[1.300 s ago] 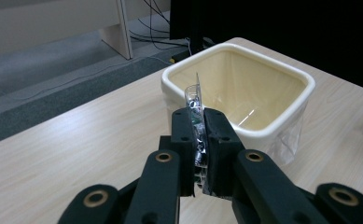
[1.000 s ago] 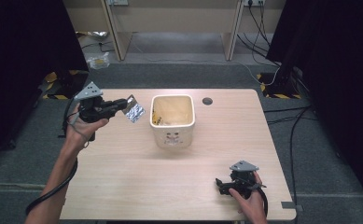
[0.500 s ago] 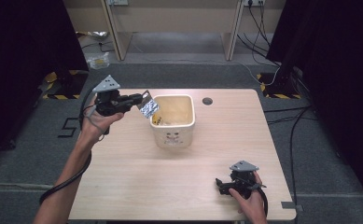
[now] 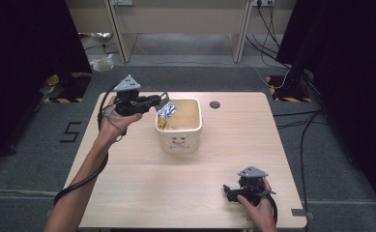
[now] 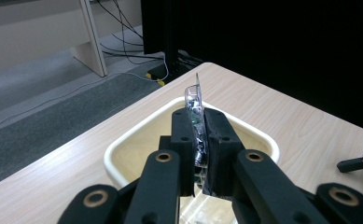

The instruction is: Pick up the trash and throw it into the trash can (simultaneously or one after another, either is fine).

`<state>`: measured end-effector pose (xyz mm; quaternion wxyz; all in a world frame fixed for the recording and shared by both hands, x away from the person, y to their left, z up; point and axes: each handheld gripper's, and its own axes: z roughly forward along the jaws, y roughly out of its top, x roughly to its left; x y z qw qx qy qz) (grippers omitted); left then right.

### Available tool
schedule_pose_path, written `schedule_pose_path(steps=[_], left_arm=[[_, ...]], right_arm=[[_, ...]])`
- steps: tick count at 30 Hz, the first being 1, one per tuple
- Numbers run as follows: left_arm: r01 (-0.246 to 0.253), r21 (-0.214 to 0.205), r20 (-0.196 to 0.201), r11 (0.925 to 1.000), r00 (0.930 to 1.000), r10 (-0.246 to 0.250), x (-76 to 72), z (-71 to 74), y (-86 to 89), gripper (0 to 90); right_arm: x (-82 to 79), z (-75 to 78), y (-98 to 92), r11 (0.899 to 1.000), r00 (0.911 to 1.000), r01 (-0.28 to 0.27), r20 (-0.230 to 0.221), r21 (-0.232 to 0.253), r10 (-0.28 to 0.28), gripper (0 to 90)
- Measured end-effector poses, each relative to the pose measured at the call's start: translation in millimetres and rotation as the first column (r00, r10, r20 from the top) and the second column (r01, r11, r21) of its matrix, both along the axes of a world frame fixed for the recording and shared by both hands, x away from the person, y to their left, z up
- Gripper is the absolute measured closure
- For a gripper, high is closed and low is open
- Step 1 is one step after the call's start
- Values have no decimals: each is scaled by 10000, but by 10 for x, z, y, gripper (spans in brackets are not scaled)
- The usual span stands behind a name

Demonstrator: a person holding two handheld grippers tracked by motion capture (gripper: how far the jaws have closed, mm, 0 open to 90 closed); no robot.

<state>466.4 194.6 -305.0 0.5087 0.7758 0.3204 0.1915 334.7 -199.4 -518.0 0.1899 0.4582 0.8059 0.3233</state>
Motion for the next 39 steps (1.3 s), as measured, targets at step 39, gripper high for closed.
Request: schedule_pose_path(steps=[39], left_arm=[[-85,790,-1199,9968,9926,179,401,-539,-429,816]], right_arm=[[0,-2,2,10000,10000,-49,33,-18,49,3]])
